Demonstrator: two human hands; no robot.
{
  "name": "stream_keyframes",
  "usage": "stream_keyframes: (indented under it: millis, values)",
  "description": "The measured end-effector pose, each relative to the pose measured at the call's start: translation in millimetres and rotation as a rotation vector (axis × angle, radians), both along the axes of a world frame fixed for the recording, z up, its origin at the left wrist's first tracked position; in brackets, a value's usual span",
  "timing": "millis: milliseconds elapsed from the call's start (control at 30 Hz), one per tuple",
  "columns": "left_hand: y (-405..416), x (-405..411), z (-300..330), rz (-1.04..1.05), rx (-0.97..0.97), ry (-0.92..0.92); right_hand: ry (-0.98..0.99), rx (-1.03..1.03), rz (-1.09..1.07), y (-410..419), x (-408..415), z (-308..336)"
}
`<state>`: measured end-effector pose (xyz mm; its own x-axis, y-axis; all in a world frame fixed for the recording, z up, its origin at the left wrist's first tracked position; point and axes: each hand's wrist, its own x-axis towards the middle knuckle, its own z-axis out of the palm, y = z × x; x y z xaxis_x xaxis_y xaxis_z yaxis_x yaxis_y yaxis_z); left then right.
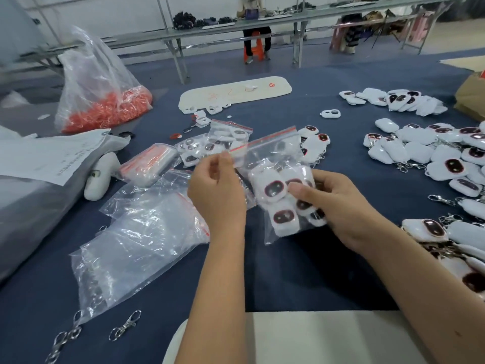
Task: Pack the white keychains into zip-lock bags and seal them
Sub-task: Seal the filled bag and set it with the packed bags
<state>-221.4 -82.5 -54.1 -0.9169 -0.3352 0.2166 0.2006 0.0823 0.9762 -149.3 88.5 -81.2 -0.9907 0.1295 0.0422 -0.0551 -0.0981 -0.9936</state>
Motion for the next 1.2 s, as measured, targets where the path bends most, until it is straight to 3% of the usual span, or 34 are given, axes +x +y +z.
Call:
stream_keyframes:
  millis: [167,300,367,433,567,600,700,833,933,1033,1200]
  values:
    - [-41,-10,0,0.368,-0.469,-0.205,-0.065,-0.110,-0.137,-43,-68,28]
    - [-59,-11,-3,0.317,-0.667,-0.452,-0.043,-0.296,-0.125,-78,-117,48]
    - [-62,-11,-7,0.272,-0.666,-0.494,-0.089,-0.090,-0.271,-88,-124,41]
    - [-62,-11,-8,0.247,-0.673,-0.503,-0.080,0.270,-0.417,-95,-121,24]
    - [-59,-13,-7,0.260,-0.615,-0.490,-0.076,0.926,-0.221,-113,-113,2]
    - [-59,-13,-6,0.275,-0.587,-0.478,-0.094,0.974,-0.183,-119,-113,2]
    - [-58,-14,-7,0.334,-0.492,-0.399,-0.064,0.835,-0.241,-131,-111,10]
    - [-53,-13,-2,0.362,-0.261,-0.066,0.052,0.677,-0.374,-120,-89,18]
    - [-35,-8,5,0.252,-0.170,0.139,0.047,0.534,-0.462,-94,-57,17]
    - [-7,0,3,0.001,-0.175,0.202,0.030,0.582,-0.581,-61,-18,7]
    - [45,21,-17,-0.440,-0.266,0.018,-0.054,0.760,-0.711,-24,26,0]
